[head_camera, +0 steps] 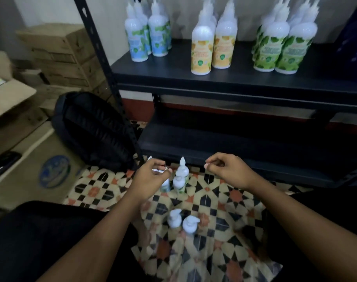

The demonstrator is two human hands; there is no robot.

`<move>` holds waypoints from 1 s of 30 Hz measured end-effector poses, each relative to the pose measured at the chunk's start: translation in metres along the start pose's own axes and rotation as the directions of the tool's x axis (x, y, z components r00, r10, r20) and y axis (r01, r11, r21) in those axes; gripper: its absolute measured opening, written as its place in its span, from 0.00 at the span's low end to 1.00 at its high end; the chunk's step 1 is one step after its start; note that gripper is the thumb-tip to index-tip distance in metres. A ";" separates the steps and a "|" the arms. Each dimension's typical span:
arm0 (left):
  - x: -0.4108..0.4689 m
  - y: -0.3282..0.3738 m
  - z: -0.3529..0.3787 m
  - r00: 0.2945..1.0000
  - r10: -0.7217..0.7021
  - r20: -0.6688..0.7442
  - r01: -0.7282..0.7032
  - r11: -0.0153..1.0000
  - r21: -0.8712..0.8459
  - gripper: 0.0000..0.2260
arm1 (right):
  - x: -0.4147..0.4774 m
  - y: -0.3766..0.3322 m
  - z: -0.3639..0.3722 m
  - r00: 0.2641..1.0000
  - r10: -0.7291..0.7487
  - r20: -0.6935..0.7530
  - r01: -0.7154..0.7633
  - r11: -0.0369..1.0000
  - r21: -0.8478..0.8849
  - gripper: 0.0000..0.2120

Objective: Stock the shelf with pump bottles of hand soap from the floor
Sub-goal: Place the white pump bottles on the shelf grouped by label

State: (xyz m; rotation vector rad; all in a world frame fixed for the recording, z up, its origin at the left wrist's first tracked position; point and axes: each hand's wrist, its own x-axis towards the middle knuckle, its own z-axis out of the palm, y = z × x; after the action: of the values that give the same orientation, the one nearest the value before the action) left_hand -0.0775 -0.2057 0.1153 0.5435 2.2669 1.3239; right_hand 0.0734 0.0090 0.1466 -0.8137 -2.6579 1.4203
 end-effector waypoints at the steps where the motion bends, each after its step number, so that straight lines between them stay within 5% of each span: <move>1: 0.001 -0.004 0.002 1.000 -0.015 0.008 0.015 1.000 0.003 0.09 | 0.003 0.007 0.007 1.000 0.019 0.012 -0.019 1.000 -0.011 0.08; 10: 0.026 -0.095 0.022 0.952 -0.303 -0.049 0.306 0.949 0.075 0.10 | 0.041 0.078 0.080 0.980 0.172 0.104 -0.174 0.985 0.017 0.06; 17: 0.073 -0.171 0.043 0.926 -0.356 -0.122 0.372 0.817 0.440 0.26 | 0.094 0.123 0.152 0.957 0.264 0.125 -0.271 0.961 0.050 0.15; 22: 0.115 -0.182 0.069 0.932 -0.359 -0.044 0.360 0.907 0.218 0.25 | 0.134 0.149 0.190 0.952 0.291 0.094 -0.292 0.956 -0.004 0.33; 25: 0.144 -0.231 0.083 0.947 -0.321 0.009 0.318 0.940 0.120 0.34 | 0.155 0.157 0.207 0.948 0.312 0.061 -0.312 0.950 -0.016 0.34; 27: 0.159 -0.286 0.094 0.949 -0.315 0.024 0.309 0.941 0.138 0.31 | 0.165 0.161 0.217 0.956 0.292 0.035 -0.290 0.955 -0.059 0.33; 30: 0.158 -0.254 0.096 0.957 -0.278 -0.078 0.286 0.948 0.137 0.27 | 0.173 0.166 0.229 0.965 0.262 -0.007 -0.262 0.962 -0.082 0.35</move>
State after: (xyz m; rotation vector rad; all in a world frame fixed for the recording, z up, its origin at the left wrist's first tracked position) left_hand -0.1788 -0.1694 -0.1799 0.2170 2.3957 1.0497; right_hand -0.0625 -0.0140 -0.1550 -1.2121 -2.7090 1.3663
